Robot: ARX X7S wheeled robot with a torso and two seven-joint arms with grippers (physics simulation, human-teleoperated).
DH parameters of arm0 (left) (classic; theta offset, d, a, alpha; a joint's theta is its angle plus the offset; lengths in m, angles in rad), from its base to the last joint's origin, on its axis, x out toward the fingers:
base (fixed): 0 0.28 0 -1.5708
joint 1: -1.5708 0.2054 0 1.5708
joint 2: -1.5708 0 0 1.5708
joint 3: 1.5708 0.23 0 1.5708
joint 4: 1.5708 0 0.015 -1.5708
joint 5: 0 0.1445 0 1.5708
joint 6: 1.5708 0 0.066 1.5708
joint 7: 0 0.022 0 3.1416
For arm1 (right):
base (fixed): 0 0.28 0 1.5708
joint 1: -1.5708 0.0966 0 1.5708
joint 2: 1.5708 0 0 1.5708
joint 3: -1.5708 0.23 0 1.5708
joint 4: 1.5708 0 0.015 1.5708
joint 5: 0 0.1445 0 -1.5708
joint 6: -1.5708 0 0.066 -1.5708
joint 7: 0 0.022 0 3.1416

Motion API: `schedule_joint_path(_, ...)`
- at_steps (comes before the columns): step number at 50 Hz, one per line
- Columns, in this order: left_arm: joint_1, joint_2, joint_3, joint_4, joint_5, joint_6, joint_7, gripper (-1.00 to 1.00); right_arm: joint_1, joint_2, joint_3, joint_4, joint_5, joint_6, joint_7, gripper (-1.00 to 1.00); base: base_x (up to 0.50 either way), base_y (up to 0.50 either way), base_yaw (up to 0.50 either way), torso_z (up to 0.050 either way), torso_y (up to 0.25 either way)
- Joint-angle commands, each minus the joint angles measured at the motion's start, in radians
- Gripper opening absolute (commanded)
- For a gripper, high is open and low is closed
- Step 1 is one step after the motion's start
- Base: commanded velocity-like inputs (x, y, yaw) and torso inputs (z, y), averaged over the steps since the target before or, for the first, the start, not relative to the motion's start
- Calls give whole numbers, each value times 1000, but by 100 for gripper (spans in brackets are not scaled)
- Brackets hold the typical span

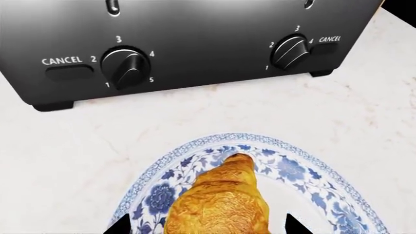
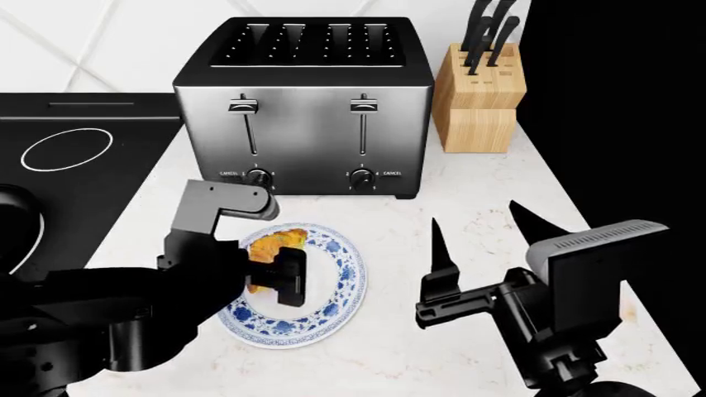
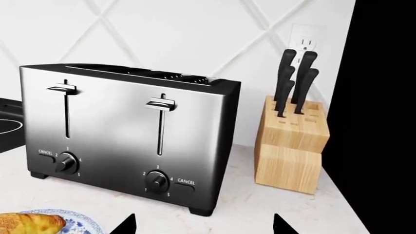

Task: Pick the croissant and place it on the pan. Then turn on the stove to warm the croissant.

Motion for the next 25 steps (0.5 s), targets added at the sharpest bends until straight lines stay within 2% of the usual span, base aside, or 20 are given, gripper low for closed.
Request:
schedule_joint_path(1,4,-5,14,-4,2,12,5,100,4,4,-2,0,7,-2,7,100,0,0,0,0,0)
schedule_joint_path(15,-2,-13,25,-6,0,22,5,100,1,8,0,-7,19,-6,16,100,0,0,0,0,0)
schedule_joint_path(16,-5,-16,26,10,7,28,10,-100,0,10,2,-8,21,-6,16,100,0,0,0,0,0)
schedule_joint_path(25,-21,-25,11,44,4,45,-17,-100,-4,17,5,-18,31,-8,21,100,0,0,0,0,0)
